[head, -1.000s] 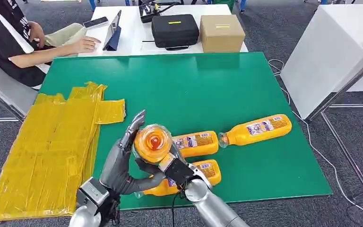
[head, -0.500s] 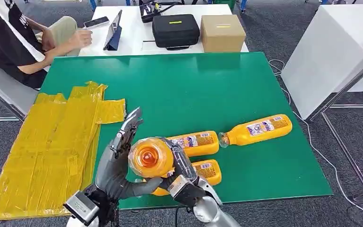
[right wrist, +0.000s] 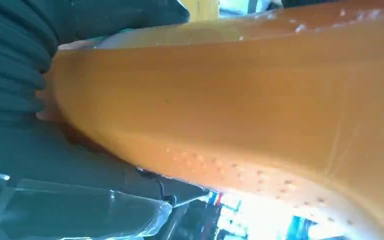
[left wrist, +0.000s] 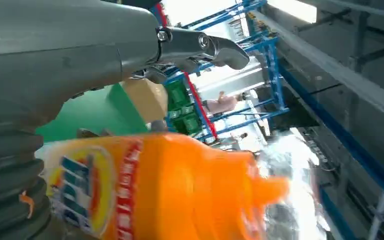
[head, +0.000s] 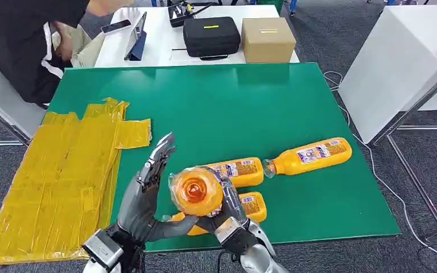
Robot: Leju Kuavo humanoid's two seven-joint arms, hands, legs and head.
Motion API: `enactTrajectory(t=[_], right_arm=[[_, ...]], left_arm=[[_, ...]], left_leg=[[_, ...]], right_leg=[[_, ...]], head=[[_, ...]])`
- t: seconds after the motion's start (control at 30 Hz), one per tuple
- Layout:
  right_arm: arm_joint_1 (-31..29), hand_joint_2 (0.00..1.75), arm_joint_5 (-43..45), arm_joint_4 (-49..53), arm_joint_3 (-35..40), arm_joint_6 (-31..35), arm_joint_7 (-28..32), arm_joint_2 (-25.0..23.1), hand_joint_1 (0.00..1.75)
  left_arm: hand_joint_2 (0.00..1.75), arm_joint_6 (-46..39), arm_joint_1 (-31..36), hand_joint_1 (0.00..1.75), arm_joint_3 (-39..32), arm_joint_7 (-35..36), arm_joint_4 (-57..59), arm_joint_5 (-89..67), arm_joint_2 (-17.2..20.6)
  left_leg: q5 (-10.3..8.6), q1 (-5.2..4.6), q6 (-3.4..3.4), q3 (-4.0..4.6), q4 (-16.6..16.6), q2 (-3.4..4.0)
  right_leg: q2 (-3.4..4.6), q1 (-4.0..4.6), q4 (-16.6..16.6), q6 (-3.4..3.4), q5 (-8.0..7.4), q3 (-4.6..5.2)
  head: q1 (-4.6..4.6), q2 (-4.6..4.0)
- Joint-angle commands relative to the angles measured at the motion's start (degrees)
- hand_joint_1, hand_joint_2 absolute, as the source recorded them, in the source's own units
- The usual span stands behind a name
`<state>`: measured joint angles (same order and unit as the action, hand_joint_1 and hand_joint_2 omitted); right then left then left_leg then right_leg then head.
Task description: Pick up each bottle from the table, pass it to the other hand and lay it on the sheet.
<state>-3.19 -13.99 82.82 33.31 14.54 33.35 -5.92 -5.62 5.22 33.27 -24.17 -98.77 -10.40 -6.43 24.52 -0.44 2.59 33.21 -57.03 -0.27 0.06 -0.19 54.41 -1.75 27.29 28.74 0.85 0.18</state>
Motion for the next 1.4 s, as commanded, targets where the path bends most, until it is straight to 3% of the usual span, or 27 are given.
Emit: enactTrajectory(t=[0.03,0.2,0.47,0.93,1.4], right_arm=[[-1.15,1.75,-1.64,-1.87,-0.75,2.18,-1.38,0.56,1.75],[-3.64,1.75,-8.32,-6.01,-1.86,9.47,-4.95,-1.1,1.75],[-7.26,1.75,-13.83,-10.85,-1.25,14.35,-8.01,-2.54,1.75],[-10.19,1.75,-15.11,-14.94,4.15,9.15,-9.39,-3.78,1.75],[-10.25,1.75,-15.22,-15.19,4.44,9.05,-9.44,-3.91,1.75]], left_arm=[[1.75,-0.47,1.16,0.0,-0.83,0.21,4.63,0.25,0.65],[1.75,-0.92,0.47,0.0,0.68,0.53,2.84,-1.65,0.94],[1.75,-0.59,1.21,0.0,3.24,0.98,4.13,-3.35,0.79],[1.75,0.43,2.3,0.0,3.22,1.57,4.99,-3.7,-0.03],[1.75,0.48,2.36,0.0,3.15,1.57,5.03,-3.64,-0.04]], left_leg=[[0.01,0.01,-0.13,-0.15,0.07,0.03],[0.06,0.01,-0.17,-0.25,0.1,0.1],[0.02,0.03,-0.14,-0.18,0.08,0.07],[0.05,0.02,-0.17,-0.22,0.07,0.12],[0.04,0.03,-0.15,-0.2,0.07,0.04]], right_leg=[[0.0,0.01,-0.08,0.03,0.0,-0.16],[0.07,0.0,-0.1,0.03,0.03,-0.23],[0.06,0.02,-0.09,0.03,-0.01,-0.18],[0.1,0.01,-0.07,0.03,0.02,-0.22],[0.02,0.01,-0.09,0.03,0.03,-0.22]], head=[[0.0,0.0],[-0.02,0.0],[0.0,0.02],[-0.02,0.02],[0.0,0.02]])
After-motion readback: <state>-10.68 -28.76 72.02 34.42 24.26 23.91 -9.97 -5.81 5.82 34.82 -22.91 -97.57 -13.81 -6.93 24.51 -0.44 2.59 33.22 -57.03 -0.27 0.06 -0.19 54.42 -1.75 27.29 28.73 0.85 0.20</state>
